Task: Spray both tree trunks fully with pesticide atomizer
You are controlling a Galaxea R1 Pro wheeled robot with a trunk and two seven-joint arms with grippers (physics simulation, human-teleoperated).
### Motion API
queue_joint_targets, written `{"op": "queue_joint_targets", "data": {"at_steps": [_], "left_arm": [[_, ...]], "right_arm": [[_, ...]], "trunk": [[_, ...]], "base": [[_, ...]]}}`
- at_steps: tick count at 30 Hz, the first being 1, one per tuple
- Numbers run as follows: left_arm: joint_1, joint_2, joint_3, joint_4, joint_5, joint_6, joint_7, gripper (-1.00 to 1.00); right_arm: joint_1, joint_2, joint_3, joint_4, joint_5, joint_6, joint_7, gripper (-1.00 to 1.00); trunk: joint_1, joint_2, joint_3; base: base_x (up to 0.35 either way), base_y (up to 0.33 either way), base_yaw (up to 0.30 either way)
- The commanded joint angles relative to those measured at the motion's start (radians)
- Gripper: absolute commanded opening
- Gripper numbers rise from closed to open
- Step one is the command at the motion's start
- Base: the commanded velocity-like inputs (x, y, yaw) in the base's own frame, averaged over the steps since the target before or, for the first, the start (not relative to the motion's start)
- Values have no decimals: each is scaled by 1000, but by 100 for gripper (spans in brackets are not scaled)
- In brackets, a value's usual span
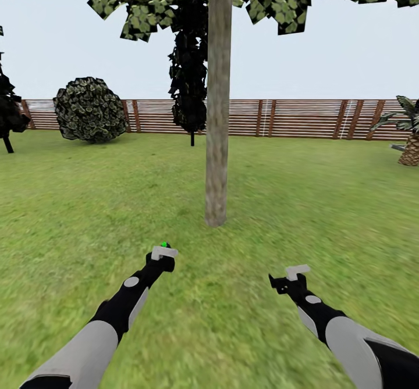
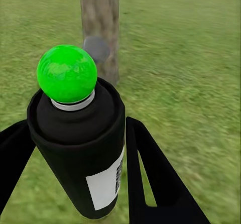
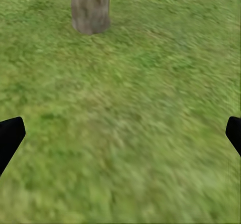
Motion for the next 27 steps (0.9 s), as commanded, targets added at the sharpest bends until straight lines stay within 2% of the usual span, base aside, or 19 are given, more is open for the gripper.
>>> {"op": "queue_joint_targets", "data": {"at_steps": [1, 14, 16, 17, 21, 26, 27], "left_arm": [[0, 0, 0, 0, 0, 0, 1, -100], [0, -5, -5, 0, 0, 0, -1, -100], [0, -6, -4, 0, 0, -1, 1, -100], [0, -6, -4, 0, 0, 0, 1, -100], [0, -6, -6, 0, 0, 1, 0, -100], [0, -6, -7, 0, 1, 3, -1, -100], [0, -7, -8, 0, 1, 3, -3, -100]], "right_arm": [[0, 0, 0, 1, 0, 0, 0, 100], [0, -6, -1, 24, 0, 2, -14, 100], [7, -26, -1, 80, 0, 1, -56, 100], [32, -39, -1, 95, -1, 0, -85, 100], [63, -51, -1, 107, -2, -1, -112, 100], [72, -56, 0, 110, -2, 0, -133, 100], [73, -56, 0, 111, -2, 0, -159, 100]], "trunk": [[0, 0, 0], [0, 0, 0], [0, 0, 0], [0, 0, 0], [0, 0, 0], [0, 0, 0], [0, 0, 0]], "base": [[342, 0, 0], [343, 0, 0], [344, 0, 0], [344, 0, 0], [344, 0, 0], [344, 0, 0], [344, 0, 0]]}}
